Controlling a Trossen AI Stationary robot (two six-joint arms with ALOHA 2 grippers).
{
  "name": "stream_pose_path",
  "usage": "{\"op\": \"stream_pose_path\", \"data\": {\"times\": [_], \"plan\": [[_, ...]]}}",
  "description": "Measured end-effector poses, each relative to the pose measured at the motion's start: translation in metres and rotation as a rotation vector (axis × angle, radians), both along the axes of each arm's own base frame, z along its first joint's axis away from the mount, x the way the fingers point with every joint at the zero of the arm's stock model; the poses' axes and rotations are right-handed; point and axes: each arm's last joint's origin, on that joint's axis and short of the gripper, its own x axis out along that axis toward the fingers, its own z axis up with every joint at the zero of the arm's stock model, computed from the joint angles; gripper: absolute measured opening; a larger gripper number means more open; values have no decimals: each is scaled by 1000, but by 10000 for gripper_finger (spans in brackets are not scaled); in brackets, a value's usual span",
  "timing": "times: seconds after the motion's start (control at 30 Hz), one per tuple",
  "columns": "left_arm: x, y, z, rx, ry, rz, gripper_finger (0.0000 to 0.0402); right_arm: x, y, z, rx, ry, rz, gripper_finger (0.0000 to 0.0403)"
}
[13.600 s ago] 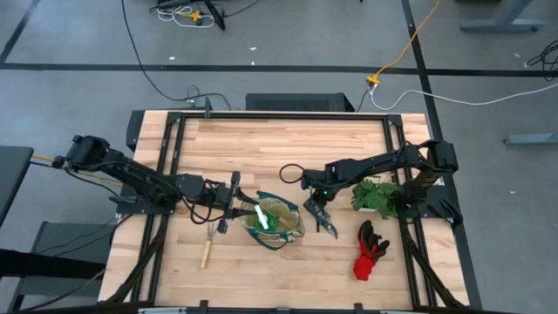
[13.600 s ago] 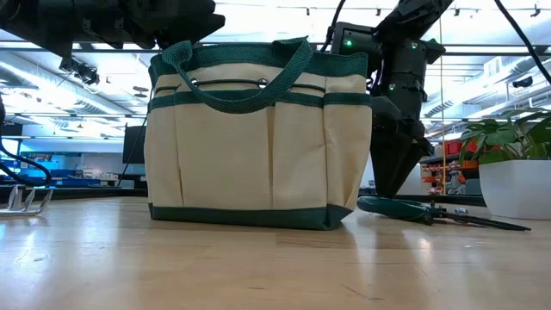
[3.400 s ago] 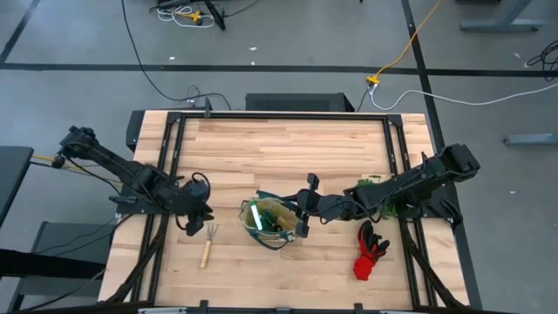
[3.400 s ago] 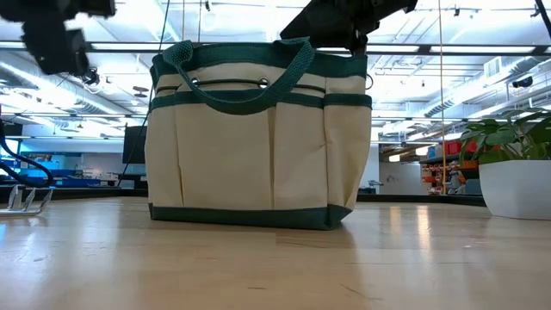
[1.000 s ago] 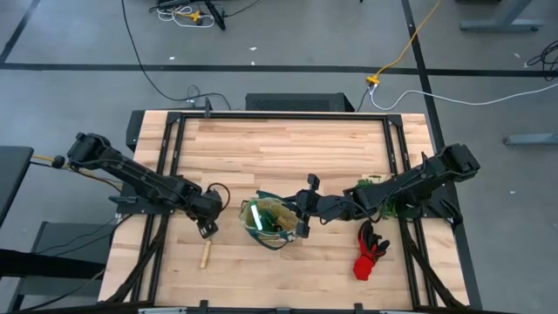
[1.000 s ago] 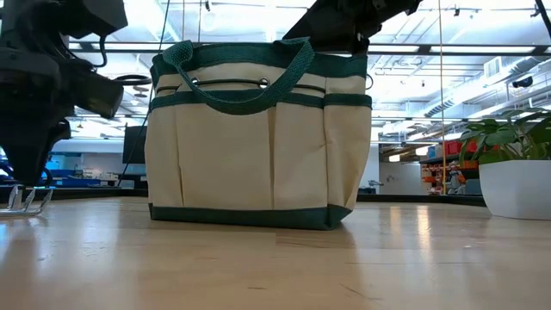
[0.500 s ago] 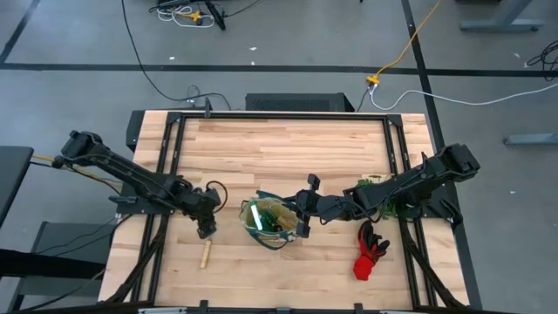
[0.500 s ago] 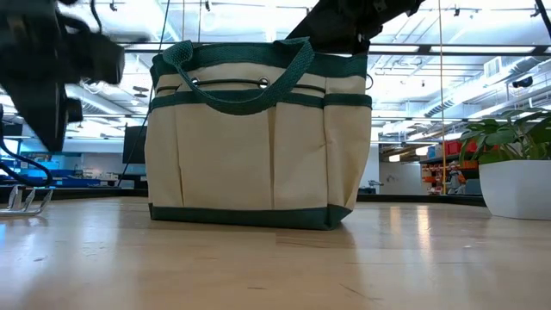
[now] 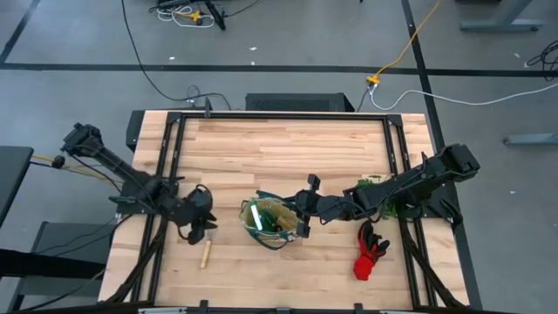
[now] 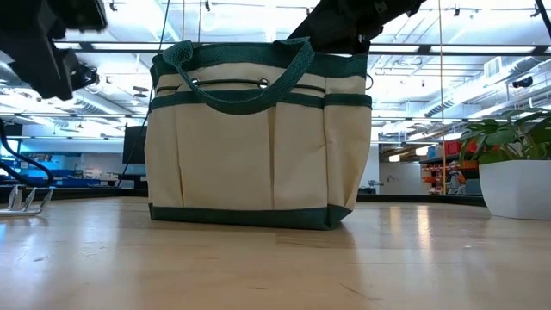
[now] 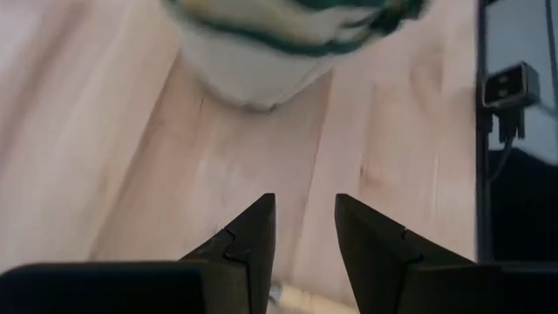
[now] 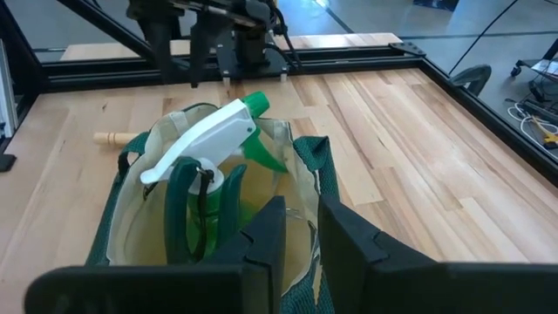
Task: Pick & Place Garden tools in Gardening bag
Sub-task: Put the brown hand rake into the gardening bag
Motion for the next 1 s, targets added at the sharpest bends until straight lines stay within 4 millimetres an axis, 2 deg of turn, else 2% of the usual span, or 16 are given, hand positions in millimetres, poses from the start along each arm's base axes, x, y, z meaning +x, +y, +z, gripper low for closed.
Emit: {"op": "stream_pose_path", "data": {"times": [0.3,0.5,0.6,0.7,0.77,0.87,1.0], "plan": [[1,-11,9,329,-218,-176,126,0,0,1,5,-8,-1,71],[1,-13,12,380,-254,-208,126,1,0,1,8,-16,-1,71],[1,-15,6,347,-270,-219,126,1,0,1,8,-16,-1,71],[1,-17,-14,258,-324,-262,126,1,0,1,8,-16,-1,71],[0,-15,-28,165,-341,-217,126,1,0,2,8,-18,-1,71],[-6,-10,-47,63,-257,-130,126,1,0,2,11,-25,-1,71],[-8,-12,-49,-109,-193,-72,126,1,0,2,11,-26,-2,71]]}}
